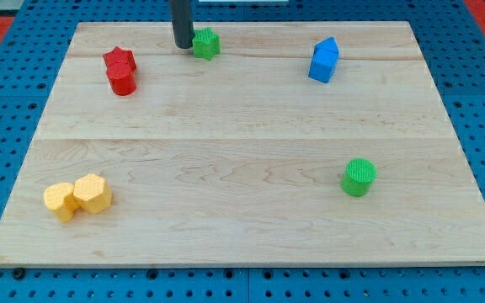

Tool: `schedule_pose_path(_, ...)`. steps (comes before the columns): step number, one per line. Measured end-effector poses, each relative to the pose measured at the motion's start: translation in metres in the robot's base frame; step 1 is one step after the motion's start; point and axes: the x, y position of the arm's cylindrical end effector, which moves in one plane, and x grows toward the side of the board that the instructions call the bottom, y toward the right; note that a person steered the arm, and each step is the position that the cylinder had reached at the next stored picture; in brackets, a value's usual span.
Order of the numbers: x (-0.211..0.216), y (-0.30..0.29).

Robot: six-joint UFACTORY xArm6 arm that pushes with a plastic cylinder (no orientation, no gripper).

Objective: Move the green star to the top left of the green circle

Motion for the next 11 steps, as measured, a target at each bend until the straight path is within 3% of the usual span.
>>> schedule_pose_path(2,-0.018,-0.021)
schedule_pose_path(5,-0.026,0.034)
schedule_pose_path(9,0.096,0.067)
schedule_pose_path(11,0.105,0.146)
